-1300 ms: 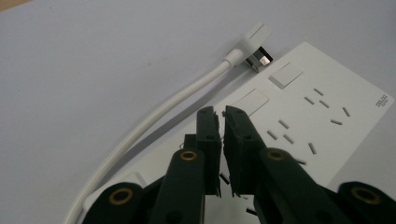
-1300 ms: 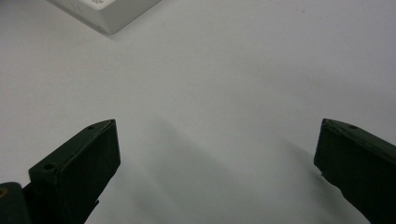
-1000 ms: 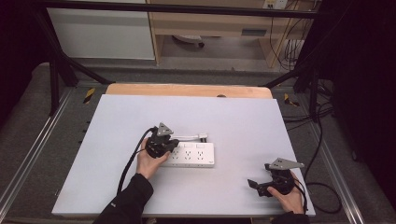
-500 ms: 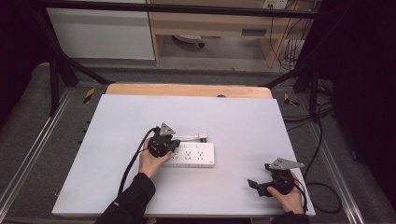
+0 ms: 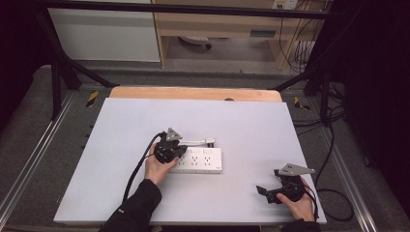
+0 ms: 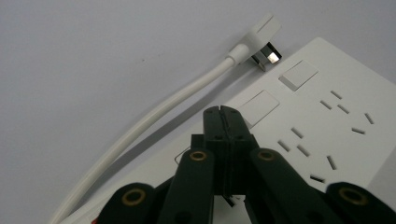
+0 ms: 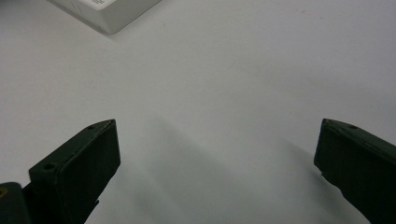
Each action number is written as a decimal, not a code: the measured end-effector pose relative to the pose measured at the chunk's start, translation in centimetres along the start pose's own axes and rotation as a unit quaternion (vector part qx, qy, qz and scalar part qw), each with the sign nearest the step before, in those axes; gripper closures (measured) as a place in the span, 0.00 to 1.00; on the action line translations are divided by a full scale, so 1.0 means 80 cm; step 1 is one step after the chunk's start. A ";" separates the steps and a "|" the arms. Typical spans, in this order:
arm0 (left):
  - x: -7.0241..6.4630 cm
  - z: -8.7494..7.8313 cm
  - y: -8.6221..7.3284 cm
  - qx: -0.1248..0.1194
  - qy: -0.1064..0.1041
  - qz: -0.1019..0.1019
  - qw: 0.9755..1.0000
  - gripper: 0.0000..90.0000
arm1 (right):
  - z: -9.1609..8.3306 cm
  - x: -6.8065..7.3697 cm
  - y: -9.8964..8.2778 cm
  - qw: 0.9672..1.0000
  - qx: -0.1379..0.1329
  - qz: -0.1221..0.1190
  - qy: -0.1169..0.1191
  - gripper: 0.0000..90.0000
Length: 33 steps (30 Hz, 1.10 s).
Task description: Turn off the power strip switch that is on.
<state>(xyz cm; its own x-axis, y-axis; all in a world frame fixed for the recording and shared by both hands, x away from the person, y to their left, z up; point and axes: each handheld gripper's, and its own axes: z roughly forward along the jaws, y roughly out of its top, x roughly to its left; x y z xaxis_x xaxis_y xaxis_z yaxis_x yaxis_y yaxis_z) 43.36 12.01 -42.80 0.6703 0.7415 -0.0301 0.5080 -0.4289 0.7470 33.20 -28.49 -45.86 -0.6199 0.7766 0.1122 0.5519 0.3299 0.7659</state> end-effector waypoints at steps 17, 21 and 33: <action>0.002 0.001 -0.001 -0.003 -0.005 0.000 1.000 1.00 | 0.000 0.001 0.000 1.000 0.000 0.000 0.000 0.01; 0.002 0.001 -0.001 -0.004 -0.004 0.000 1.000 1.00 | 0.000 0.001 0.000 1.000 0.000 0.000 0.000 0.01; 0.002 0.002 -0.002 -0.007 -0.006 0.003 1.000 1.00 | 0.000 0.001 0.001 1.000 -0.001 -0.001 0.000 0.01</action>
<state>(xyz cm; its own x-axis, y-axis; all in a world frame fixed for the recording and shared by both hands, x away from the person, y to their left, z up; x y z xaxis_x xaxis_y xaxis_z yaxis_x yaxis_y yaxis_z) 43.49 12.13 -42.99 0.6794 0.7330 -0.0338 0.4969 -0.4258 0.7562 33.19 -28.43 -45.82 -0.6206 0.7762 0.1114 0.5501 0.3297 0.7673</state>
